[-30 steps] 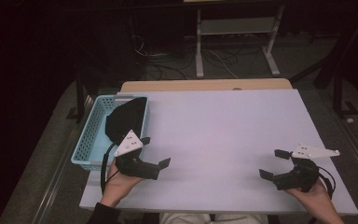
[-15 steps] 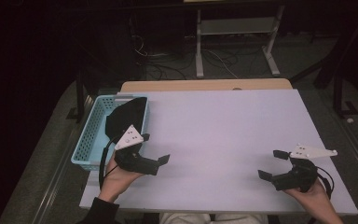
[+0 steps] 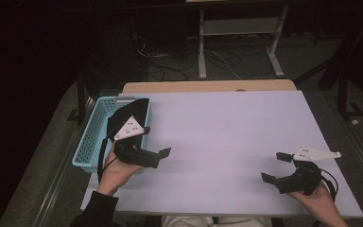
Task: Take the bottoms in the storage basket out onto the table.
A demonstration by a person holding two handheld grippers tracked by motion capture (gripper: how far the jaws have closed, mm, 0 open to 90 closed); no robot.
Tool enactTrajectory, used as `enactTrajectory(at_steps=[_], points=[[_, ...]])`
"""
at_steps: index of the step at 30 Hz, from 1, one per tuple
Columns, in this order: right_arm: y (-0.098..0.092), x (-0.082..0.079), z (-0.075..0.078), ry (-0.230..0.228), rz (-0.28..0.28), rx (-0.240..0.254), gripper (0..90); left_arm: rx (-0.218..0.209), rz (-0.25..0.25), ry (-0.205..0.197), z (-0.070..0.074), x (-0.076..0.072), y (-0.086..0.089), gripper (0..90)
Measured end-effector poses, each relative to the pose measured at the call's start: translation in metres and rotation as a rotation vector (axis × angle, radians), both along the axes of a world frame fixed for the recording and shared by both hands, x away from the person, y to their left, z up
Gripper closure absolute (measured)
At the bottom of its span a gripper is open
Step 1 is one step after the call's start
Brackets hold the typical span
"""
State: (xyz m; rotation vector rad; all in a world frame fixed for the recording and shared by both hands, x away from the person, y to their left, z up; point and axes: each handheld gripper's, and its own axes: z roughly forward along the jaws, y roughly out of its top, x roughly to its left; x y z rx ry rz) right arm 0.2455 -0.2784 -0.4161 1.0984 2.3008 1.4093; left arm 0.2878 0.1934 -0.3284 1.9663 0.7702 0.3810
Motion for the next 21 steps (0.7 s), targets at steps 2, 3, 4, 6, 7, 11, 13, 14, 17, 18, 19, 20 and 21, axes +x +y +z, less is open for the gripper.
enactTrajectory(at_steps=[2,3,4,6,7,11,13,14,17,18,19,20,21], points=[[0.0,0.0,0.0,0.0,0.0,0.001,0.0,-0.001,0.004,0.0,0.002,0.001,0.0,0.0],[0.0,0.0,0.0,0.0,0.0,0.001,0.0,0.003,0.002,-0.001,0.003,0.002,0.001,0.0],[0.0,0.0,0.0,0.0,0.0,0.001,0.0,0.006,0.005,0.002,0.004,0.004,0.001,0.0],[0.0,0.0,0.0,0.001,0.0,0.0,0.0,0.007,0.006,0.001,0.005,0.006,0.002,0.0],[0.0,0.0,0.0,0.001,0.001,-0.002,0.0,0.006,0.007,0.003,0.006,0.007,0.002,0.0],[0.0,0.0,0.0,0.001,0.003,-0.003,0.0,0.004,0.012,0.002,0.009,0.01,0.004,0.0],[0.0,0.0,0.0,0.001,0.002,-0.002,0.0,0.003,0.017,0.0,0.012,0.013,0.005,0.0],[0.0,0.0,0.0,0.002,0.002,-0.001,0.0,0.003,0.017,0.0,0.012,0.013,0.005,0.0],[0.0,0.0,0.0,0.001,0.002,-0.001,0.0,0.008,0.016,-0.001,0.016,0.016,0.005,0.0],[0.0,0.0,0.0,0.001,0.003,-0.002,0.0,0.007,0.019,-0.002,0.017,0.017,0.004,0.0],[0.0,0.0,0.0,0.001,0.003,-0.002,0.0,0.007,0.02,-0.002,0.018,0.018,0.004,0.0],[0.0,0.0,0.0,0.001,0.002,-0.002,0.0,0.013,0.018,-0.002,0.018,0.019,0.004,0.0],[0.0,0.0,0.0,0.001,0.002,-0.001,0.0,0.016,0.019,-0.002,0.019,0.021,0.004,0.0]])
